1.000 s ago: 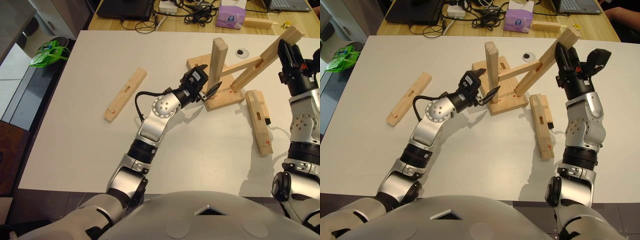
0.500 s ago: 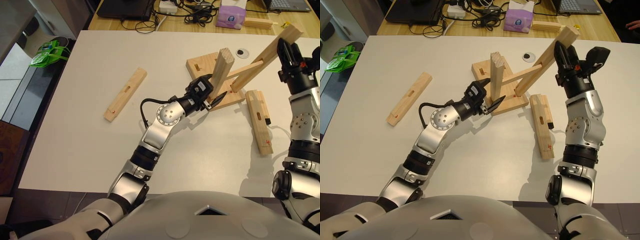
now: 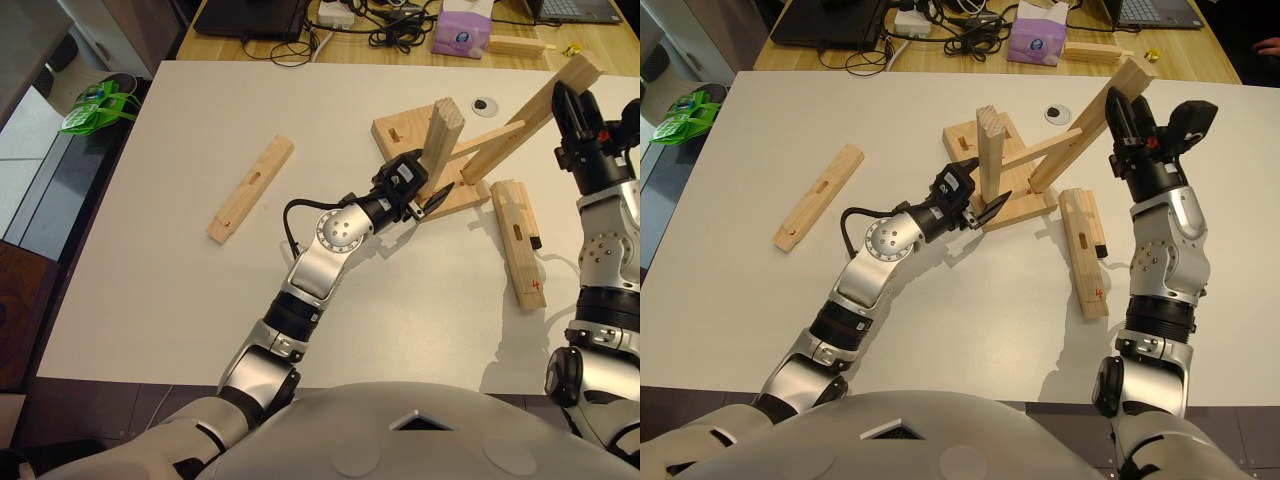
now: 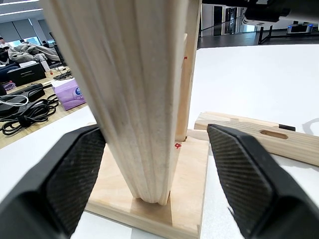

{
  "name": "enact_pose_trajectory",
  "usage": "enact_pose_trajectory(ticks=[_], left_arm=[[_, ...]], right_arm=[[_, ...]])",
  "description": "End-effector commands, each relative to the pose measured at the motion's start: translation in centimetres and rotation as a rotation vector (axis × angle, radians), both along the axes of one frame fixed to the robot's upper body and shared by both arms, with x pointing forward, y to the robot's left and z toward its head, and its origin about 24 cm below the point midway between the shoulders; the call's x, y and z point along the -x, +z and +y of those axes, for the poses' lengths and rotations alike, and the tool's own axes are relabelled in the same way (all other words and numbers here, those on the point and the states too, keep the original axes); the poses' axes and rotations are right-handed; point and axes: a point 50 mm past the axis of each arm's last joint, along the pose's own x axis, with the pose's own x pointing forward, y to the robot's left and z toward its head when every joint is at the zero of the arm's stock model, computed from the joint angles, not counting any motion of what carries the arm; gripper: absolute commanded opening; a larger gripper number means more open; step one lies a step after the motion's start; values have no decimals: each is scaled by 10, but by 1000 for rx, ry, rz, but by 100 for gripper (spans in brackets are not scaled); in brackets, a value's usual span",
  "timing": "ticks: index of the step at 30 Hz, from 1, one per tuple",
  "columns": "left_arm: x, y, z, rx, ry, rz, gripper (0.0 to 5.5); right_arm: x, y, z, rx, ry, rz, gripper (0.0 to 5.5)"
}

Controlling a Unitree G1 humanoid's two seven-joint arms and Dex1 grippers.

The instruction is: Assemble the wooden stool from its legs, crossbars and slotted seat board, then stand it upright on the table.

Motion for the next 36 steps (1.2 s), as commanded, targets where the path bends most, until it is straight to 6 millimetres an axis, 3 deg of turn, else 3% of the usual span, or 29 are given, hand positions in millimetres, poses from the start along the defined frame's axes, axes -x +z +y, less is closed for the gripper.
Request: enact_pose_trajectory(ticks=[1,7,10,24,26,36], left_arm=[[0,1,-4,-12,-23,-1,363],[0,0,-3,-15,-18,2,363],[0,-1,-3,-16,-14,4,363],[0,-4,-3,-23,-5,9,363],[1,-4,-2,-24,-3,8,363],[0,-2,6,-17,30,6,363]], right_arm=[[6,-34,3,17,-2,167,102],[3,-33,-3,11,-67,175,102],[2,-32,-5,10,-75,171,182],[5,-21,-4,-8,-50,108,394],[5,-11,-7,-13,-49,66,422],[-3,75,-9,94,-32,-230,422]])
